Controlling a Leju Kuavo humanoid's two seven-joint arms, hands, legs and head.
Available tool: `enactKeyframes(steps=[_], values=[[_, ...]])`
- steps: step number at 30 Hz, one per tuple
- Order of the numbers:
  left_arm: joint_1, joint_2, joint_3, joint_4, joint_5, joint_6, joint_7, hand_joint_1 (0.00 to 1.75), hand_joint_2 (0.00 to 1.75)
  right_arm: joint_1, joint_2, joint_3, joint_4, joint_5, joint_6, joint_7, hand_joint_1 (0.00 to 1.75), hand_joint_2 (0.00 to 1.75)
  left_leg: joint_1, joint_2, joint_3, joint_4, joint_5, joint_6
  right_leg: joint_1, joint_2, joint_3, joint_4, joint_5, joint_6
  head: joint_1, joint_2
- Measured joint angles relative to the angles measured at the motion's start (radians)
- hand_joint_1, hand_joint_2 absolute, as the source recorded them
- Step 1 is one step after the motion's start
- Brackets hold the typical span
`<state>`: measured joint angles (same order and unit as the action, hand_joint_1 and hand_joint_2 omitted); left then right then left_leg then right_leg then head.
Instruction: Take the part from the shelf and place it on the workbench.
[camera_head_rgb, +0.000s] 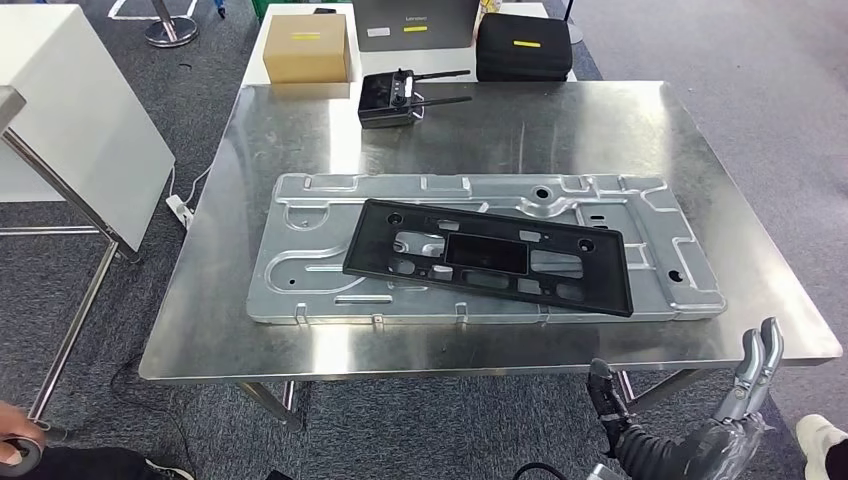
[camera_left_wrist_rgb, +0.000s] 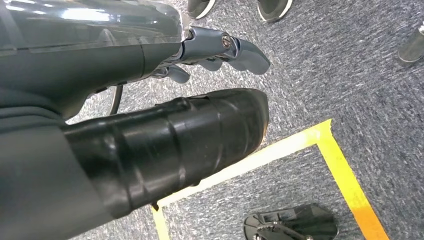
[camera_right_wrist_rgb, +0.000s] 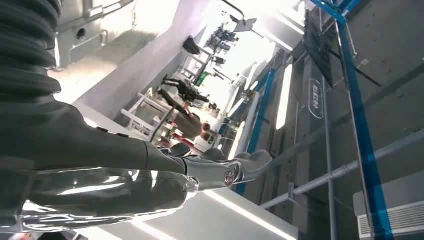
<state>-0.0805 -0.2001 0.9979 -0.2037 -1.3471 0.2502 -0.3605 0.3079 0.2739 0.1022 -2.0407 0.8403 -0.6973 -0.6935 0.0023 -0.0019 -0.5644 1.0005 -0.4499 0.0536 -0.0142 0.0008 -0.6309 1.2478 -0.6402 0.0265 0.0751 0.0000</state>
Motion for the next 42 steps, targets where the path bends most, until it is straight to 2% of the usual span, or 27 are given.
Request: enactKeyframes(steps=[1,2,3,4,6,7,10,11,13,15,16,17,18,20,22,24,26,27,29,31,32,33,35,37,38,40,42], values=[[0.001,0.000,0.000,0.000,0.000,0.000,0.001,0.00,0.00,0.003,0.000,0.000,0.001,-0.001,0.000,0.000,0.00,1.75,-0.001,0.000,-0.001,0.001,0.000,0.000,0.000,0.000,-0.021,0.039,-0.007,0.001,0.000,0.000],[0.001,-0.001,0.000,0.000,0.000,0.000,0.001,0.00,0.00,0.005,0.000,0.000,0.001,-0.003,0.000,0.000,0.00,1.75,-0.001,0.000,-0.001,0.003,-0.001,-0.001,0.000,0.000,-0.022,0.037,0.009,0.000,0.000,0.000],[0.002,-0.001,0.000,0.000,0.000,0.000,0.001,0.00,0.00,0.006,0.000,0.000,0.002,-0.005,0.000,0.000,0.00,1.75,-0.001,0.000,-0.001,0.005,-0.002,-0.002,-0.001,0.000,-0.003,-0.005,0.042,-0.001,0.000,0.000],[0.002,-0.002,0.000,0.000,0.000,-0.001,0.002,0.00,0.00,0.006,0.000,0.000,0.002,-0.007,0.000,0.000,0.00,1.75,0.000,-0.001,-0.001,0.009,-0.003,-0.005,-0.001,0.000,0.031,-0.077,0.081,-0.004,0.000,0.000],[0.002,-0.003,0.000,0.000,0.000,-0.001,0.002,0.00,0.00,0.007,0.001,0.000,0.002,-0.012,-0.001,0.000,0.00,1.75,-0.003,-0.002,-0.003,0.017,-0.006,-0.014,0.002,0.000,0.084,-0.192,0.128,-0.011,0.000,0.000],[0.002,-0.004,0.000,0.000,0.000,-0.001,0.002,0.00,0.00,0.008,0.001,0.000,0.002,-0.013,-0.001,0.000,0.00,1.75,-0.004,-0.003,-0.005,0.020,-0.007,-0.020,0.004,0.001,0.092,-0.215,0.134,-0.015,0.000,0.000],[0.002,-0.004,0.000,0.000,0.000,-0.001,0.002,0.00,0.00,0.011,0.003,0.000,0.002,-0.015,-0.003,0.000,0.00,1.75,-0.003,-0.004,-0.009,0.021,-0.004,-0.038,0.007,0.003,0.088,-0.223,0.142,-0.030,-0.001,0.000],[0.002,-0.004,0.000,0.000,0.000,-0.001,0.002,0.00,0.00,0.011,0.004,0.000,0.002,-0.015,-0.003,0.000,0.00,1.75,-0.002,-0.003,-0.013,0.030,-0.013,-0.044,0.004,0.002,0.087,-0.226,0.147,-0.037,-0.001,0.000],[0.002,-0.004,0.000,0.000,0.000,-0.001,0.002,0.00,0.00,0.012,0.006,0.000,0.002,-0.016,-0.003,-0.001,0.00,1.75,0.002,-0.003,-0.041,0.099,-0.067,-0.055,0.001,-0.002,0.082,-0.231,0.155,-0.049,-0.002,0.000],[0.003,-0.004,0.000,0.000,0.000,-0.001,0.002,0.00,0.00,0.012,0.008,0.000,0.003,-0.019,-0.003,-0.001,0.00,1.75,0.005,-0.003,-0.093,0.232,-0.139,-0.064,0.002,-0.004,0.073,-0.228,0.160,-0.053,-0.002,0.000],[0.004,-0.004,0.000,0.000,0.000,-0.002,0.002,0.00,0.00,0.012,0.008,0.000,0.003,-0.021,-0.003,-0.001,0.00,1.75,0.007,-0.003,-0.111,0.282,-0.158,-0.067,0.002,-0.005,0.068,-0.227,0.161,-0.053,-0.002,0.000],[0.005,-0.004,0.000,0.000,0.000,-0.002,0.002,0.00,0.00,0.012,0.008,0.000,0.003,-0.023,-0.003,-0.001,0.00,1.75,0.008,-0.003,-0.113,0.302,-0.160,-0.069,0.002,-0.006,0.065,-0.224,0.163,-0.052,-0.002,0.000],[0.005,-0.004,0.000,0.000,0.000,-0.002,0.002,0.00,0.00,0.013,0.008,0.000,0.004,-0.026,-0.003,0.000,0.00,1.75,0.009,-0.003,-0.094,0.276,-0.140,-0.070,0.002,-0.006,0.063,-0.222,0.163,-0.051,-0.002,0.000],[0.005,-0.004,0.000,0.000,0.000,-0.002,0.002,0.00,0.00,0.013,0.008,0.000,0.004,-0.032,-0.003,0.000,0.00,1.75,0.011,-0.002,-0.015,0.139,-0.081,-0.067,0.001,-0.005,0.061,-0.218,0.164,-0.048,-0.002,0.000],[0.003,-0.004,0.000,0.000,0.001,-0.001,0.002,0.00,0.00,0.013,0.008,0.000,0.004,-0.037,-0.003,-0.001,0.00,1.75,0.008,-0.003,0.036,0.034,-0.053,-0.060,0.004,-0.005,0.058,-0.214,0.167,-0.038,-0.002,0.000],[0.004,-0.004,0.000,0.000,0.001,0.000,0.002,0.00,0.00,0.013,0.008,0.000,0.004,-0.038,-0.003,-0.001,0.00,1.75,0.004,-0.004,0.039,0.017,-0.050,-0.050,0.006,-0.003,0.054,-0.214,0.173,-0.025,-0.001,0.000],[0.005,-0.004,0.000,0.000,0.001,0.000,0.002,0.00,0.00,0.014,0.008,0.000,0.004,-0.040,-0.003,-0.001,0.00,1.75,0.005,-0.002,0.036,0.012,-0.039,-0.034,0.005,-0.002,0.050,-0.211,0.171,-0.013,-0.001,0.000],[0.005,-0.004,0.000,0.000,0.001,0.000,0.002,0.00,0.00,0.014,0.008,0.000,0.004,-0.041,-0.003,-0.001,0.00,1.75,0.006,-0.001,0.034,0.008,-0.033,-0.025,0.004,-0.001,0.043,-0.194,0.155,-0.008,-0.001,0.000],[0.002,-0.004,0.000,0.000,0.001,0.000,0.002,0.00,0.00,0.015,0.008,0.000,0.004,-0.045,-0.003,-0.001,0.00,1.75,0.006,0.002,0.025,0.005,-0.023,-0.011,0.001,-0.001,0.005,-0.101,0.088,-0.001,0.000,0.000],[0.003,-0.004,0.000,0.000,0.001,0.001,0.002,0.00,0.00,0.017,0.008,0.000,0.007,-0.051,-0.003,-0.001,0.00,1.75,0.002,0.004,0.012,0.006,-0.015,-0.006,0.001,-0.001,-0.046,0.027,0.024,0.003,0.000,0.000],[0.004,-0.004,0.000,0.000,0.001,0.001,0.002,0.00,0.00,0.018,0.008,0.000,0.008,-0.055,-0.003,-0.001,0.00,1.75,0.000,0.005,0.006,0.008,-0.012,-0.005,0.001,-0.001,-0.055,0.058,0.016,0.003,0.000,0.000],[0.004,-0.004,0.000,0.000,0.001,0.002,0.002,0.00,0.00,0.020,0.008,0.000,0.009,-0.057,-0.003,-0.001,0.00,1.75,-0.003,0.005,0.001,0.010,-0.010,-0.005,0.002,-0.001,-0.044,0.049,0.028,0.001,0.000,0.000],[0.004,-0.004,0.000,0.000,0.000,0.003,0.002,0.00,0.00,0.021,0.008,0.000,0.010,-0.062,-0.003,-0.001,0.00,1.75,-0.006,0.005,-0.005,0.014,-0.006,-0.007,0.005,-0.001,0.033,-0.075,0.086,-0.011,0.000,0.000],[0.004,-0.007,0.000,0.000,-0.001,0.004,0.003,0.00,0.00,0.021,0.009,0.000,0.011,-0.065,-0.003,-0.001,0.00,1.75,-0.009,0.004,-0.008,0.016,-0.002,-0.013,0.013,-0.002,0.099,-0.195,0.121,-0.024,-0.001,0.000],[0.004,-0.008,0.000,0.000,-0.001,0.005,0.003,0.00,0.00,0.022,0.009,0.000,0.011,-0.066,-0.003,-0.001,0.00,1.75,-0.009,0.005,-0.009,0.016,0.001,-0.017,0.017,-0.002,0.110,-0.221,0.126,-0.029,-0.001,0.000],[0.002,-0.010,0.000,0.000,-0.001,0.006,0.003,0.00,0.00,0.023,0.009,0.000,0.010,-0.067,-0.003,-0.001,0.00,1.75,-0.008,0.006,-0.011,0.014,0.008,-0.029,0.020,-0.002,0.109,-0.234,0.135,-0.036,-0.001,0.000],[0.002,-0.010,0.000,0.000,-0.001,0.007,0.003,0.00,0.00,0.023,0.010,0.000,0.010,-0.067,-0.003,-0.001,0.00,1.75,-0.007,0.005,-0.018,0.025,-0.004,-0.041,0.013,-0.005,0.105,-0.244,0.149,-0.046,-0.001,0.000]])
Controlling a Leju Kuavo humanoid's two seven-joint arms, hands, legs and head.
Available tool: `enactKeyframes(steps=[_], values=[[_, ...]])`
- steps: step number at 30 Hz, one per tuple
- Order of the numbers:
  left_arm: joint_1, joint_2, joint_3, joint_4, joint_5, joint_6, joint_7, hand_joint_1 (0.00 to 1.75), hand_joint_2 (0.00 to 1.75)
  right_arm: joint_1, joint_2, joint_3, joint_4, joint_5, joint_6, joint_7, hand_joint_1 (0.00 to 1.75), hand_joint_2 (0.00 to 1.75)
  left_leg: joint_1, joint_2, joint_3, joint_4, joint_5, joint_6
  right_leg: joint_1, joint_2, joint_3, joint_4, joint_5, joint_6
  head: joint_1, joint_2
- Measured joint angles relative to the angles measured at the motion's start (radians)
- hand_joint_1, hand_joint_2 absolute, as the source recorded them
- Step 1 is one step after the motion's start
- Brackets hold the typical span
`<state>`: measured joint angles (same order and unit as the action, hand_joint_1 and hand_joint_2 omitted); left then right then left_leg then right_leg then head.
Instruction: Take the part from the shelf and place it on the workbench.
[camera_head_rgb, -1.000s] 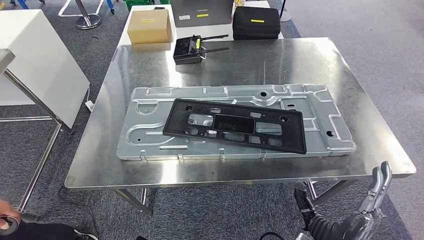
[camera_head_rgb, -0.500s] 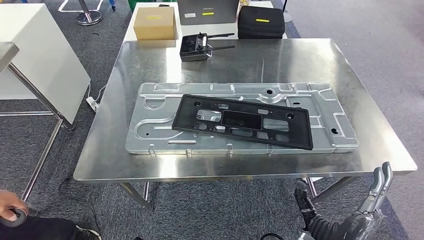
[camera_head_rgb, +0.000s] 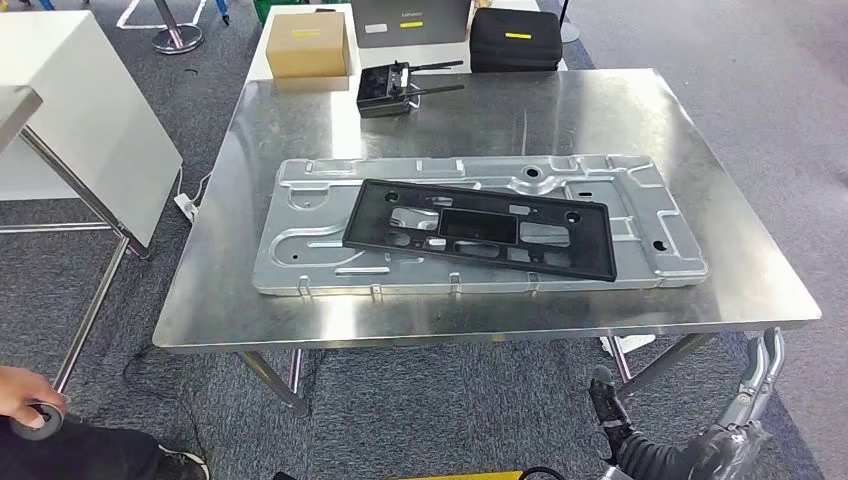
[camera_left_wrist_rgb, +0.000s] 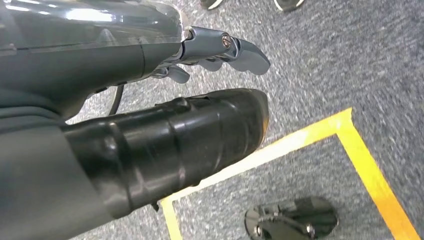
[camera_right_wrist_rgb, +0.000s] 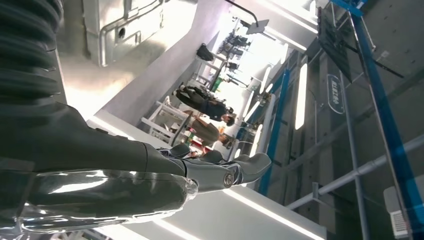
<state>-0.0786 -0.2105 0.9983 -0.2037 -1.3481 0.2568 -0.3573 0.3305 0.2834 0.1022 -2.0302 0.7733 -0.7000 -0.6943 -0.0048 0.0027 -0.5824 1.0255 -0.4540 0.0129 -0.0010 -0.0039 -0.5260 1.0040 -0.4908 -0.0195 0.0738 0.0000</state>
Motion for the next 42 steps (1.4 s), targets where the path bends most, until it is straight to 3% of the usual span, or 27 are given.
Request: enactKeyframes(steps=[2,4,5,6,7,9,11,15,16,18,20,25,26,29,30,32,33,34,36,38,39,40,42], values=[[0.001,0.000,0.000,0.000,0.000,0.001,0.000,0.00,0.00,0.000,0.001,0.000,0.000,0.000,0.000,0.000,0.00,1.75,0.003,-0.001,-0.030,0.074,-0.062,-0.011,-0.007,-0.004,-0.010,-0.007,0.014,-0.007,-0.002,0.000],[0.001,0.000,0.000,0.000,0.000,0.002,0.000,0.00,0.00,0.001,0.002,0.000,0.001,0.000,0.000,0.000,0.00,1.75,0.009,-0.001,-0.076,0.201,-0.140,-0.022,-0.007,-0.006,-0.025,-0.006,0.024,-0.009,-0.004,0.000],[0.002,0.000,0.000,0.000,0.000,0.002,0.000,0.00,0.00,0.001,0.002,0.000,0.001,0.000,0.000,0.000,0.00,1.75,0.013,-0.001,-0.088,0.246,-0.158,-0.027,-0.008,-0.006,-0.033,-0.004,0.028,-0.008,-0.004,0.000],[0.002,0.000,0.000,0.000,0.000,0.002,0.000,0.00,0.00,0.001,0.002,0.000,0.002,0.000,0.000,0.000,0.00,1.75,0.016,-0.001,-0.084,0.258,-0.159,-0.030,-0.009,-0.007,-0.040,-0.002,0.032,-0.005,-0.004,0.000],[0.003,0.000,0.000,0.000,0.000,0.002,0.000,0.00,0.00,0.001,0.002,0.000,0.003,0.000,0.000,0.000,0.00,1.75,0.018,-0.001,-0.061,0.233,-0.143,-0.033,-0.010,-0.007,-0.046,0.002,0.035,-0.003,-0.004,0.000],[0.002,0.000,0.000,0.000,0.000,0.003,0.000,0.00,0.00,0.001,0.002,0.000,0.003,0.000,0.000,0.000,0.00,1.75,0.022,-0.001,0.025,0.093,-0.091,-0.035,-0.013,-0.007,-0.055,0.013,0.038,0.004,-0.004,0.000],[0.001,0.000,0.000,0.000,0.000,0.003,0.000,0.00,0.00,0.001,0.002,0.000,0.003,0.000,0.000,0.000,0.00,1.75,0.020,-0.005,0.078,-0.009,-0.063,-0.027,-0.011,-0.006,-0.063,0.024,0.041,0.014,-0.003,0.000],[0.001,0.000,0.000,0.000,0.000,0.004,0.000,0.00,0.00,0.001,0.002,0.000,0.003,-0.001,0.000,-0.001,0.00,1.75,0.016,-0.006,0.070,-0.020,-0.046,0.005,-0.013,-0.003,-0.071,0.031,0.044,0.041,-0.002,0.000],[0.000,0.000,0.000,0.000,0.000,0.004,0.000,0.00,0.00,0.001,0.002,0.000,0.003,-0.001,0.000,-0.002,0.00,1.75,0.017,-0.004,0.066,-0.022,-0.039,0.014,-0.015,-0.002,-0.080,0.050,0.024,0.045,-0.002,0.000],[-0.001,0.000,0.000,0.000,0.000,0.004,0.000,0.00,0.00,0.001,0.002,0.000,0.004,-0.001,0.000,-0.002,0.00,1.75,0.017,-0.001,0.056,-0.024,-0.027,0.027,-0.016,0.000,-0.114,0.139,-0.046,0.050,-0.002,0.000],[-0.001,0.000,0.000,0.000,0.000,0.004,0.000,0.00,0.00,0.001,0.002,0.000,0.004,-0.001,0.000,-0.002,0.00,1.75,0.015,-0.001,0.046,-0.023,-0.021,0.031,-0.016,0.000,-0.146,0.222,-0.100,0.052,-0.002,0.000],[0.000,0.000,0.000,0.000,0.000,0.004,0.000,0.00,0.00,0.001,0.002,0.000,0.005,-0.001,0.000,-0.002,0.00,1.75,0.012,0.001,0.037,-0.021,-0.015,0.032,-0.015,0.000,-0.168,0.287,-0.128,0.053,-0.002,0.000],[0.001,0.000,0.000,0.000,0.000,0.004,0.000,0.00,0.00,0.002,0.002,0.000,0.005,-0.001,0.000,-0.002,0.00,1.75,0.009,0.001,0.029,-0.019,-0.011,0.032,-0.014,0.000,-0.156,0.285,-0.122,0.050,-0.002,0.000],[0.001,-0.001,0.000,0.000,0.000,0.004,0.000,0.00,0.00,0.001,0.002,0.000,0.006,-0.001,0.000,-0.002,0.00,1.75,0.001,0.001,0.005,-0.010,0.007,0.020,0.002,-0.001,-0.014,0.069,-0.046,0.020,-0.003,0.000],[0.001,-0.001,0.000,0.000,0.000,0.004,0.000,0.00,0.00,0.001,0.002,0.000,0.006,-0.001,0.000,-0.002,0.00,1.75,0.001,0.002,0.003,-0.010,0.012,0.013,0.008,-0.001,0.018,0.011,-0.028,0.011,-0.003,0.000],[0.000,-0.001,0.000,0.000,0.000,0.004,0.000,0.00,0.00,0.001,0.002,0.000,0.006,-0.001,0.000,-0.002,0.00,1.75,0.003,0.002,0.000,-0.010,0.016,0.001,0.005,-0.002,0.014,0.001,-0.013,0.002,-0.003,0.000],[0.000,-0.001,0.000,0.000,0.000,0.004,0.000,0.00,0.00,0.001,0.003,0.000,0.006,-0.001,0.000,-0.002,0.00,1.75,0.003,0.002,-0.005,0.000,0.004,-0.005,0.002,-0.003,0.012,-0.004,-0.005,-0.004,-0.003,0.000],[0.000,-0.001,0.000,0.000,0.000,0.004,0.001,0.00,0.00,0.001,0.003,0.000,0.006,-0.003,0.000,-0.001,0.00,1.75,0.003,0.001,-0.016,0.025,-0.020,-0.010,-0.002,-0.005,0.008,-0.010,0.004,-0.009,-0.004,0.000],[0.001,-0.001,0.000,0.000,0.000,0.004,0.001,0.00,0.00,0.002,0.004,0.000,0.007,-0.011,0.000,0.002,0.00,1.75,0.008,0.000,-0.056,0.135,-0.103,-0.018,-0.003,-0.008,-0.009,-0.011,0.017,-0.014,-0.007,0.000],[0.002,0.000,0.000,0.000,0.000,0.004,0.002,0.00,0.00,0.004,0.004,0.000,0.010,-0.019,0.000,0.003,0.00,1.75,0.011,0.000,-0.087,0.243,-0.161,-0.025,-0.003,-0.009,-0.029,-0.006,0.028,-0.014,-0.008,0.000],[0.002,0.000,0.000,0.000,0.000,0.004,0.003,0.00,0.00,0.004,0.004,0.000,0.011,-0.021,0.000,0.003,0.00,1.75,0.013,0.000,-0.079,0.251,-0.162,-0.027,-0.003,-0.009,-0.038,-0.002,0.032,-0.012,-0.008,0.000],[0.002,0.000,0.000,0.000,0.000,0.004,0.003,0.00,0.00,0.005,0.004,0.000,0.012,-0.022,0.000,0.002,0.00,1.75,0.015,0.000,-0.050,0.218,-0.144,-0.028,-0.004,-0.009,-0.047,0.003,0.036,-0.010,-0.008,0.000],[0.001,0.000,0.000,0.000,0.000,0.005,0.004,0.00,0.00,0.005,0.004,0.000,0.013,-0.023,0.000,0.002,0.00,1.75,0.016,0.000,0.040,0.081,-0.096,-0.027,-0.005,-0.009,-0.063,0.017,0.040,-0.004,-0.008,0.000]])
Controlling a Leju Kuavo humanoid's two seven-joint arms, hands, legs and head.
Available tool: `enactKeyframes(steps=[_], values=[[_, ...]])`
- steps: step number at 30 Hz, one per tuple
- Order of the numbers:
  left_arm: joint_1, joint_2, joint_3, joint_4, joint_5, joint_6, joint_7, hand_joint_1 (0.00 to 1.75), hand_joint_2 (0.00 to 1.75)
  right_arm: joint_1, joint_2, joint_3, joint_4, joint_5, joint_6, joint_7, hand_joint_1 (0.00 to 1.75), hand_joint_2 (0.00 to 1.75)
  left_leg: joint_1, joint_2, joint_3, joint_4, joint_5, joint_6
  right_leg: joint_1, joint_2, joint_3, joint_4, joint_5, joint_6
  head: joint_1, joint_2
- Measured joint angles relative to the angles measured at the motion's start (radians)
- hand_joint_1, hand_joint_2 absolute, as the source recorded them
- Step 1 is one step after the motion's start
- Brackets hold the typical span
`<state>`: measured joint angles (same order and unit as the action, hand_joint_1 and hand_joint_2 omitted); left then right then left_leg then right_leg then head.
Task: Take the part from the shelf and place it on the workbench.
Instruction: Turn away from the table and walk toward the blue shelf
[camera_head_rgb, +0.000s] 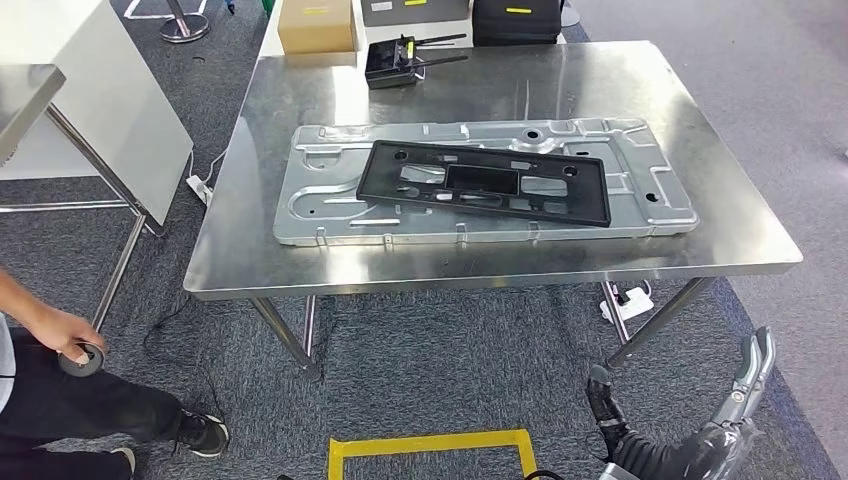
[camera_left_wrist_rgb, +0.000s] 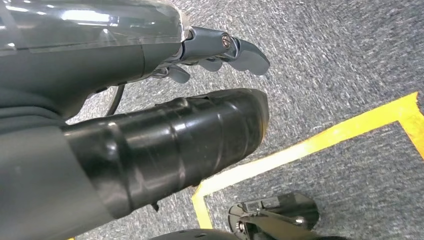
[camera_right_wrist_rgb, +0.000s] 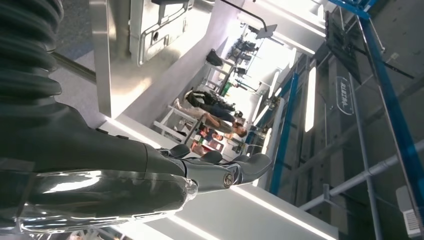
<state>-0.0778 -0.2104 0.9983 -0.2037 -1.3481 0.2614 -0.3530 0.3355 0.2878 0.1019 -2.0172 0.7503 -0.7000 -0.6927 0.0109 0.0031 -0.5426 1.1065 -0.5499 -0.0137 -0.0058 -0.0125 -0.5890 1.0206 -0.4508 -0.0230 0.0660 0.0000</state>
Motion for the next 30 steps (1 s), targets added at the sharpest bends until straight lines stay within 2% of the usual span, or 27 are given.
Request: enactKeyframes(steps=[1,2,5,6,7,8,10,11,12,13,14,16,17,18,20,21,22,23,25,26,27,28,29,30], values=[[-0.001,0.000,0.000,0.000,0.000,0.000,0.000,0.00,0.00,0.000,0.000,0.000,0.000,0.000,0.000,0.000,0.00,1.75,-0.002,-0.001,0.033,-0.058,0.016,0.004,0.001,0.000,-0.005,0.007,0.002,0.004,0.000,0.000],[-0.001,0.000,0.000,0.000,0.000,0.001,0.000,0.00,0.00,0.000,0.001,0.000,0.000,0.000,0.000,-0.001,0.00,1.75,-0.004,-0.002,0.050,-0.091,0.023,0.010,0.002,0.000,-0.009,0.011,0.004,0.009,0.001,0.000],[0.000,0.000,0.000,0.000,0.000,0.001,0.001,0.00,0.00,0.000,0.002,0.000,0.000,-0.001,0.000,-0.002,0.00,1.75,-0.006,-0.003,0.045,-0.102,0.037,0.030,0.001,0.001,-0.013,0.012,0.015,0.029,0.001,0.000],[-0.001,0.000,0.000,0.000,0.000,0.001,0.001,0.00,0.00,0.001,0.002,0.000,0.000,-0.001,0.000,-0.002,0.00,1.75,-0.005,-0.001,0.042,-0.104,0.044,0.038,-0.001,0.003,-0.017,0.019,0.007,0.035,0.002,0.000],[-0.002,0.000,0.000,0.000,0.000,0.001,0.001,0.00,0.00,0.001,0.002,0.000,0.000,-0.001,0.000,-0.002,0.00,1.75,-0.004,0.000,0.036,-0.107,0.053,0.047,-0.002,0.005,-0.027,0.040,-0.016,0.040,0.002,0.000],[-0.003,0.000,0.000,0.000,0.000,0.001,0.001,0.00,0.00,0.002,0.002,0.000,0.000,-0.001,0.000,-0.001,0.00,1.75,-0.003,0.002,0.030,-0.109,0.062,0.055,-0.003,0.007,-0.042,0.081,-0.052,0.044,0.002,0.000],[-0.003,0.000,0.000,0.000,0.000,0.001,0.001,0.00,0.00,0.002,0.002,0.000,0.002,-0.001,0.000,0.000,0.00,1.75,-0.007,0.004,0.011,-0.108,0.075,0.062,-0.006,0.009,-0.082,0.203,-0.138,0.050,0.002,0.000],[-0.002,0.000,0.000,0.000,0.000,0.001,0.002,0.00,0.00,0.002,0.002,0.000,0.003,-0.001,0.000,0.001,0.00,1.75,-0.008,0.005,0.002,-0.106,0.081,0.063,-0.007,0.009,-0.095,0.254,-0.163,0.052,0.002,0.000],[-0.002,0.000,0.000,0.000,0.000,0.001,0.002,0.00,0.00,0.002,0.002,0.000,0.005,-0.001,0.000,0.001,0.00,1.75,-0.010,0.005,-0.007,-0.104,0.086,0.063,-0.007,0.009,-0.094,0.278,-0.169,0.052,0.002,0.000],[-0.002,0.000,0.000,0.000,0.000,0.001,0.003,0.00,0.00,0.002,0.002,0.000,0.006,-0.001,0.000,0.002,0.00,1.75,-0.011,0.006,-0.016,-0.100,0.090,0.062,-0.007,0.009,-0.073,0.260,-0.156,0.050,0.002,0.000],[-0.002,0.000,0.000,0.000,0.000,0.001,0.003,0.00,0.00,0.002,0.002,0.000,0.007,-0.001,0.000,0.002,0.00,1.75,-0.013,0.005,-0.024,-0.097,0.093,0.061,-0.006,0.009,-0.036,0.211,-0.131,0.046,0.002,0.000],[-0.002,0.000,0.000,0.000,0.000,0.001,0.003,0.00,0.00,0.001,0.002,0.000,0.008,-0.001,0.000,0.002,0.00,1.75,-0.016,0.004,-0.036,-0.091,0.101,0.056,0.000,0.010,0.056,0.068,-0.093,0.032,0.001,0.000],[-0.002,0.000,0.000,0.000,0.000,0.001,0.003,0.00,0.00,0.001,0.003,0.000,0.008,-0.001,0.000,0.003,0.00,1.75,-0.015,0.004,-0.038,-0.091,0.105,0.051,0.004,0.010,0.082,0.022,-0.081,0.026,0.002,0.000],[-0.002,-0.001,0.000,0.000,0.000,0.000,0.003,0.00,0.00,0.001,0.003,0.000,0.007,-0.001,0.000,0.003,0.00,1.75,-0.014,0.004,-0.040,-0.091,0.110,0.045,0.009,0.010,0.095,-0.006,-0.077,0.021,0.002,0.000],[-0.003,-0.001,0.000,0.000,0.000,-0.001,0.003,0.00,0.00,0.002,0.004,0.000,0.007,-0.001,0.000,0.003,0.00,1.75,-0.012,0.004,-0.041,-0.094,0.121,0.032,0.013,0.010,0.089,-0.014,-0.062,0.013,0.002,0.000],[-0.003,-0.001,0.001,0.000,0.001,-0.001,0.003,0.00,0.00,0.001,0.004,0.000,0.007,-0.001,0.000,0.003,0.00,1.75,-0.011,0.003,-0.045,-0.092,0.119,0.026,0.010,0.009,0.087,-0.023,-0.055,0.009,0.002,0.000],[-0.002,0.000,0.001,0.000,0.001,-0.001,0.002,0.00,0.00,0.001,0.005,0.000,0.007,-0.001,0.000,0.002,0.00,1.75,-0.011,0.002,-0.051,-0.080,0.104,0.021,0.007,0.007,0.082,-0.029,-0.045,0.003,0.001,0.000],[-0.002,0.000,0.001,0.000,0.002,-0.001,0.002,0.00,0.00,0.001,0.006,0.000,0.007,-0.001,0.000,0.001,0.00,1.75,-0.011,0.001,-0.063,-0.049,0.072,0.016,0.003,0.006,0.076,-0.036,-0.035,-0.002,0.001,0.000],[-0.002,0.000,0.001,0.000,0.002,-0.001,0.001,0.00,0.00,0.002,0.006,0.000,0.007,-0.001,0.000,0.001,0.00,1.75,-0.006,0.000,-0.098,0.062,-0.019,0.007,0.001,0.003,0.056,-0.037,-0.019,-0.008,-0.001,0.000],[-0.001,0.000,0.001,0.000,0.002,-0.001,0.001,0.00,0.00,0.002,0.006,0.000,0.007,-0.001,0.000,0.001,0.00,1.75,-0.004,0.000,-0.113,0.121,-0.052,0.003,0.001,0.002,0.044,-0.034,-0.012,-0.008,-0.001,0.000],[-0.001,0.000,0.001,0.000,0.002,-0.001,0.000,0.00,0.00,0.002,0.006,0.000,0.008,-0.001,0.000,0.001,0.00,1.75,-0.002,0.000,-0.116,0.159,-0.063,-0.001,0.001,0.001,0.031,-0.030,-0.006,-0.006,-0.001,0.000],[-0.001,0.001,0.001,0.000,0.002,-0.001,0.000,0.00,0.00,0.002,0.006,0.000,0.008,-0.001,0.000,0.001,0.00,1.75,0.000,0.001,-0.103,0.164,-0.053,-0.005,0.001,0.000,0.018,-0.025,0.000,-0.004,-0.001,0.000],[0.000,0.001,0.001,0.000,0.002,-0.001,0.000,0.00,0.00,0.002,0.006,0.000,0.009,-0.001,0.000,0.001,0.00,1.75,0.002,0.001,-0.073,0.133,-0.029,-0.007,-0.001,0.000,0.007,-0.018,0.004,-0.001,-0.001,0.000],[-0.001,0.001,0.001,0.000,0.002,-0.001,0.000,0.00,0.00,0.002,0.006,0.000,0.009,-0.001,0.000,0.001,0.00,1.75,0.005,0.001,-0.028,0.071,-0.003,-0.009,-0.003,0.000,-0.003,-0.009,0.007,0.003,-0.001,0.000]])
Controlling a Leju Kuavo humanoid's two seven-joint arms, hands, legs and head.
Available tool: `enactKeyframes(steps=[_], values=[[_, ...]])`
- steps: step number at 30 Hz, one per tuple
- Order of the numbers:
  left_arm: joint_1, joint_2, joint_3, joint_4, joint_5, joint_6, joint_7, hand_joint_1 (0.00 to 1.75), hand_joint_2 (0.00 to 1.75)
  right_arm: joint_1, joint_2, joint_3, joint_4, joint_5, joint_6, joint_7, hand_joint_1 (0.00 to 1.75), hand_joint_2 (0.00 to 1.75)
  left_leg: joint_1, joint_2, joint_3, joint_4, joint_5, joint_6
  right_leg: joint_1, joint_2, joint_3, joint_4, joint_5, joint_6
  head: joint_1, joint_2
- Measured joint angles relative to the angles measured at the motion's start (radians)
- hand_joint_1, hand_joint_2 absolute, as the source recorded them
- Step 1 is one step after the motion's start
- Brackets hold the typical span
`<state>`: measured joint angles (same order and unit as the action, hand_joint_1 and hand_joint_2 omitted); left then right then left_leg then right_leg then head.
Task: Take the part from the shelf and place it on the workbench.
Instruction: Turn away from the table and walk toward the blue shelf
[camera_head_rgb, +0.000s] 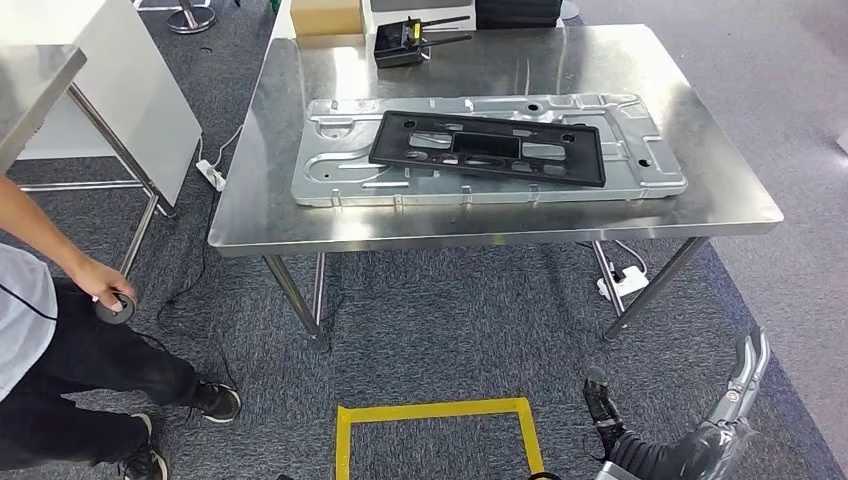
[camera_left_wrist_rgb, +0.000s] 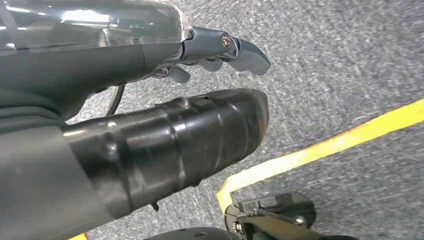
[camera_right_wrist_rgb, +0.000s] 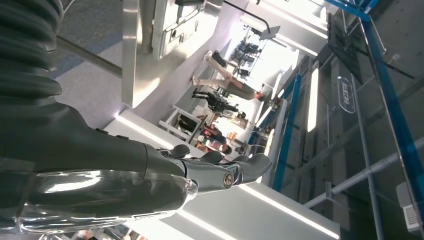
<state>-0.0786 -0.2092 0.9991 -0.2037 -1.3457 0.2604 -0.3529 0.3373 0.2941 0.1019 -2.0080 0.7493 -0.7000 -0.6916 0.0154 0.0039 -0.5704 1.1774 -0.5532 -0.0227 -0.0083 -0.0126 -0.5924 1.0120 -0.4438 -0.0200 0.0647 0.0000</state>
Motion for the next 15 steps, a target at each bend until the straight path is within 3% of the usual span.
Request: enactKeyframes(steps=[2,4,6,7,9,11,12,13,14,15], values=[[-0.002,0.000,0.000,0.000,0.000,0.000,0.000,0.00,0.00,0.000,0.000,0.000,0.000,0.000,0.000,0.000,0.00,1.75,-0.001,-0.002,0.082,-0.124,0.019,0.003,0.000,0.000,-0.017,0.018,0.005,0.009,0.000,0.000],[-0.002,0.000,0.000,0.000,0.000,0.000,0.000,0.00,0.00,0.000,0.000,0.000,0.000,0.001,0.000,0.000,0.00,1.75,-0.005,-0.006,0.102,-0.169,0.013,0.016,0.003,0.001,-0.026,0.026,0.014,0.020,0.001,0.000],[-0.001,0.000,0.000,0.000,0.000,0.000,0.000,0.00,0.00,0.000,0.000,0.000,0.000,0.001,0.000,0.001,0.00,1.75,-0.005,-0.005,0.088,-0.170,0.024,0.034,0.002,0.002,-0.030,0.029,0.020,0.034,0.001,0.000],[-0.001,0.001,0.000,0.000,0.000,0.000,0.000,0.00,0.00,0.000,0.000,0.000,0.000,0.001,0.000,0.001,0.00,1.75,-0.004,-0.003,0.082,-0.172,0.032,0.043,0.000,0.004,-0.036,0.040,0.008,0.039,0.002,0.000],[-0.002,0.001,0.000,0.000,0.000,0.000,0.000,0.00,0.00,0.000,0.000,0.000,0.000,0.001,0.000,0.001,0.00,1.75,-0.004,0.000,0.065,-0.175,0.049,0.060,-0.004,0.007,-0.064,0.111,-0.062,0.048,0.002,0.000],[-0.002,0.001,0.000,0.000,0.000,0.000,0.000,0.00,0.00,0.000,0.000,0.000,0.000,0.001,0.000,0.002,0.00,1.75,-0.008,0.002,0.045,-0.173,0.065,0.067,-0.004,0.008,-0.102,0.234,-0.145,0.052,0.002,0.000],[-0.002,0.001,0.000,0.000,0.000,0.000,0.000,0.00,0.00,0.000,0.000,0.000,0.000,0.001,0.000,0.003,0.00,1.75,-0.010,0.003,0.035,-0.172,0.073,0.068,-0.004,0.008,-0.110,0.280,-0.163,0.053,0.002,0.000],[-0.001,0.001,0.000,0.000,0.000,0.000,0.000,0.00,0.00,0.000,0.000,0.000,0.000,0.001,0.000,0.003,0.00,1.75,-0.012,0.004,0.025,-0.170,0.081,0.068,-0.004,0.008,-0.103,0.295,-0.162,0.051,0.002,0.000],[-0.001,0.001,0.000,0.000,-0.001,0.000,0.000,0.00,0.00,0.000,0.000,0.000,0.000,0.001,0.000,0.003,0.00,1.75,-0.014,0.005,0.015,-0.168,0.088,0.067,-0.003,0.009,-0.075,0.269,-0.143,0.047,0.001,0.000],[-0.001,0.000,0.000,0.000,-0.001,0.000,0.000,0.00,0.00,0.000,0.000,0.000,0.000,0.001,0.000,0.004,0.00,1.75,-0.016,0.004,0.006,-0.166,0.094,0.066,-0.001,0.009,-0.028,0.207,-0.117,0.039,0.001,0.000]])
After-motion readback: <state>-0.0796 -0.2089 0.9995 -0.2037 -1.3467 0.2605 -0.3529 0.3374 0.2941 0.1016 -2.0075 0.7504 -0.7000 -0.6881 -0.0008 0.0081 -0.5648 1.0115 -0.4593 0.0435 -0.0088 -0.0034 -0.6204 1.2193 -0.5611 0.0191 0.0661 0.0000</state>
